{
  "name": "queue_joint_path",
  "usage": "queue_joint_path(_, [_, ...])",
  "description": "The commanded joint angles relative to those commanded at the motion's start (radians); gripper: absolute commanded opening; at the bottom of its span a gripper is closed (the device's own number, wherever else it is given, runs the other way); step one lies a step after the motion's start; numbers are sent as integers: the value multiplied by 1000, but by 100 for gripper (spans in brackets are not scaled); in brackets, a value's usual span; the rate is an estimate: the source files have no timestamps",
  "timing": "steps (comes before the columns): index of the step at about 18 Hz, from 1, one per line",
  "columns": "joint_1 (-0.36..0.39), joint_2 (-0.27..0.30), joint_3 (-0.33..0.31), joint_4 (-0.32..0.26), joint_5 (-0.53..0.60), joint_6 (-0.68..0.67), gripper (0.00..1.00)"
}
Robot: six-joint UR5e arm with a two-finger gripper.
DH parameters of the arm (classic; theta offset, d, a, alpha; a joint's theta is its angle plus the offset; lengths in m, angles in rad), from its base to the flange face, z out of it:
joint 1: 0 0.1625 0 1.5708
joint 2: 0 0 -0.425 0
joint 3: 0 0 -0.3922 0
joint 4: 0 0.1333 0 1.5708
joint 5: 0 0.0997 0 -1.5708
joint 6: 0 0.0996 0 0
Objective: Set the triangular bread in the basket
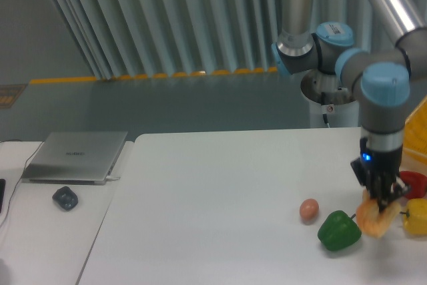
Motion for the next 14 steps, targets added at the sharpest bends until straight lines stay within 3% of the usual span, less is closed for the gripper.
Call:
queue_joint_path(5, [171,77,0,-97,-2,208,0])
queue_joint_path(14, [512,60,-2,-91,2,604,1])
